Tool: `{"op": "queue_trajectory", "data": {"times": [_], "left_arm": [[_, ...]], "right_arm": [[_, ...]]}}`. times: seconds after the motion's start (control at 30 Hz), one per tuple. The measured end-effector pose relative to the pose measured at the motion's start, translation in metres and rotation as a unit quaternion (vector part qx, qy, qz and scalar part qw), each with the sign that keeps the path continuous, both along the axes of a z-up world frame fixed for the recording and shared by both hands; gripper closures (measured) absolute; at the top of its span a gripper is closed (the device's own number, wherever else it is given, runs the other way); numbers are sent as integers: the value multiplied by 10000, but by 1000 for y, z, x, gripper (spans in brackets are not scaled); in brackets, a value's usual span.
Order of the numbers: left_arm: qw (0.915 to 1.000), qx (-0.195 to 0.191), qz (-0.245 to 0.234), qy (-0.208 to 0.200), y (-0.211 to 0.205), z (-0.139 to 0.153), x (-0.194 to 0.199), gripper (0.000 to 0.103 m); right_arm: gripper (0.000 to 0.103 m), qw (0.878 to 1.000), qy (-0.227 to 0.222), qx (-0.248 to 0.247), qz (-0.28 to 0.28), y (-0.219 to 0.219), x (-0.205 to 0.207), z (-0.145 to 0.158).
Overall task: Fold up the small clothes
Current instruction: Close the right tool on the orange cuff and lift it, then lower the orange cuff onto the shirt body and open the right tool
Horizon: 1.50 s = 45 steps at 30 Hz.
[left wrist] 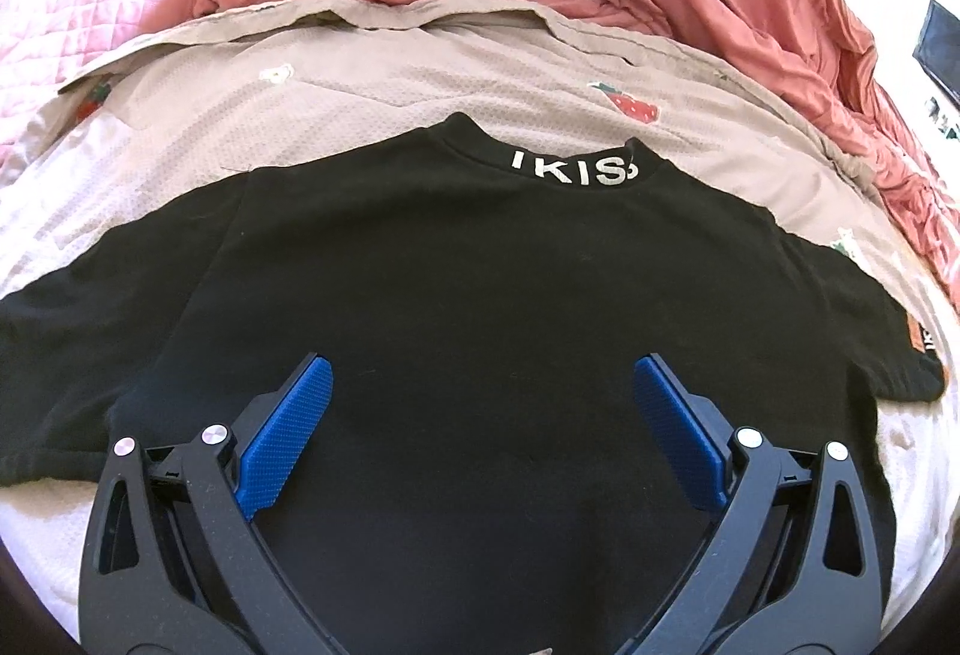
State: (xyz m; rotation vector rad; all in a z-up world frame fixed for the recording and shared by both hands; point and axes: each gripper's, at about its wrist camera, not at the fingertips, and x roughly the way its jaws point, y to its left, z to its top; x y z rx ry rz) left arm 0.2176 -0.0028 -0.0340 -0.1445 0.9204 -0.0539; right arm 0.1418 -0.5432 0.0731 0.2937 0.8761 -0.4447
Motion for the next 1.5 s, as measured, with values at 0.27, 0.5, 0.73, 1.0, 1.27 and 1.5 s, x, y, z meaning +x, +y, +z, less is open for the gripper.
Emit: {"op": "queue_trajectory", "data": {"times": [0.27, 0.5, 0.73, 1.0, 1.27, 1.5], "left_arm": [[9997, -23, -219, 125, -9, -8, 1, 8], [9968, 293, -738, 60, -42, -7, -9, 8], [9976, 187, -668, -3, -37, 1, -11, 8], [9997, -183, -164, 74, 4, 7, -5, 8], [9961, -721, 478, 193, 54, 5, 2, 9], [9932, -978, 596, 210, 66, 3, 1, 9]], "right_arm": [[57, 9970, 590, 203, -463, -34, -15, -54], [96, 9994, -114, 337, 33, -11, -21, -28], [97, 9884, -918, 654, 1023, 64, -5, 32], [97, 9484, -1280, 1231, 2626, 210, 27, 54], [97, 9124, -642, 1803, 3619, 341, 50, 6], [91, 8977, -91, 1950, 3949, 391, 43, -36]]}}
